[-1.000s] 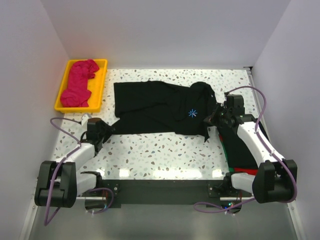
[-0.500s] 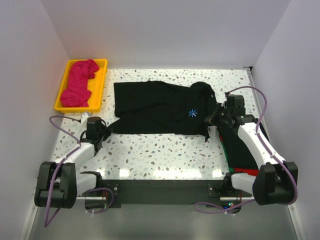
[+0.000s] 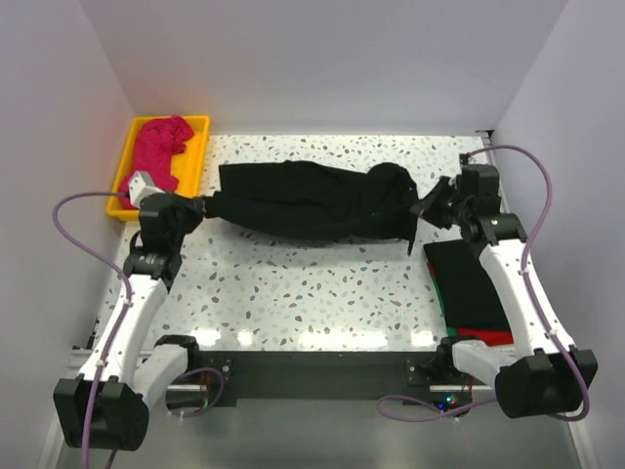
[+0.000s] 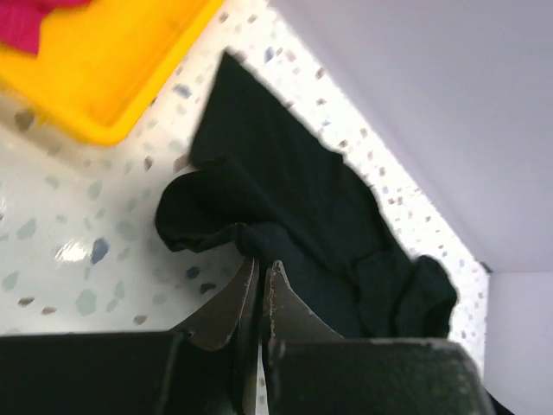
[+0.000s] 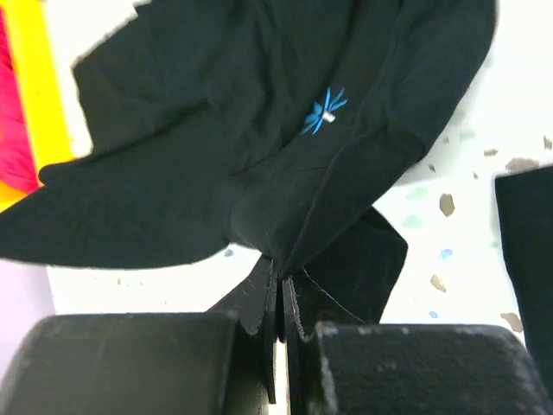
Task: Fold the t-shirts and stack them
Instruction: Flatten the tshirt out
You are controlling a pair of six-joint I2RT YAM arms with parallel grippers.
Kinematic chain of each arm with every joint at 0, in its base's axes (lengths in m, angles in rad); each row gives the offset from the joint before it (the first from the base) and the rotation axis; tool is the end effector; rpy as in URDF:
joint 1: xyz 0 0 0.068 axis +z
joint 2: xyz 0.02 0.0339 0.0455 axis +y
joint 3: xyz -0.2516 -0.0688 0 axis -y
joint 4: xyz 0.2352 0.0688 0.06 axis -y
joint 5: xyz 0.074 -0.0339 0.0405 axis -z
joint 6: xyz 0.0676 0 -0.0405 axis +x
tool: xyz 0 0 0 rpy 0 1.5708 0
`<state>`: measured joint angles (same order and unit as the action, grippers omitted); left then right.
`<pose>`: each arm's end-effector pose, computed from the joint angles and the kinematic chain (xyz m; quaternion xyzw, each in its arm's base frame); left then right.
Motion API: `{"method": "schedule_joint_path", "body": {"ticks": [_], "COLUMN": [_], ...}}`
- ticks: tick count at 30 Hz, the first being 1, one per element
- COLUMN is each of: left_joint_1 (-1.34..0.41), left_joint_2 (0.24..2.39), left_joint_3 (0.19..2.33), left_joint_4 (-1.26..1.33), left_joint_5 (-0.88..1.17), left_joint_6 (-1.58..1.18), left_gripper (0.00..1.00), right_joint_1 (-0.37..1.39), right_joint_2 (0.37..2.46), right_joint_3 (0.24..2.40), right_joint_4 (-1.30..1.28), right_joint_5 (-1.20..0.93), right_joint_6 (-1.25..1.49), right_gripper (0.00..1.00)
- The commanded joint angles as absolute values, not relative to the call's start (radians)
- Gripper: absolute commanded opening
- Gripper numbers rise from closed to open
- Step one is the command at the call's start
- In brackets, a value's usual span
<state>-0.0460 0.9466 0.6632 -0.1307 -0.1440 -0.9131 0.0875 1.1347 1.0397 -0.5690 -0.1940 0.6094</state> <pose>0.2447 -0.0016 0.2528 -0.3865 0.7414 -0.1981 0.5115 0.2619 0.0361 0.2925 0.1899 0.8754 0.2307 0.3800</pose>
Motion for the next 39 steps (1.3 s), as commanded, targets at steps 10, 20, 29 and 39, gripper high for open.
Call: {"method": "schedule_joint_path", "body": {"ticks": [10,20,29,39], "left_joint_1": [-0.040,-0.040,-0.040,-0.035], "left_joint_2": [0.801,0.730,0.808,1.201], "left_joint_3": [1.130,1.385,1.437,1.526], "left_joint_4": [-0.371,-0.474,-0.408,-0.092], "left_joint_5": [-0.160,-0.163,-0.169,-0.132], "left_joint_6": [-0.827,-0.833,-0.841,-0.839], "left_gripper": [0.00,0.00,0.00,0.00], "right_joint_1": [0.078,0.077,0.078,0.077], "right_joint_2": [0.962,0.882,0.949,1.254], "right_joint_3": [1.431,1.764,1.801,1.796], "right_joint_4": [-0.802,-1.000,-0.925,-0.551], "right_joint_5": [-0.092,-0.003,0.040,0.015], "right_joint_6": [0.670,0.655,0.656,0.722], "right_gripper": [0.00,0.00,0.00,0.00]}}
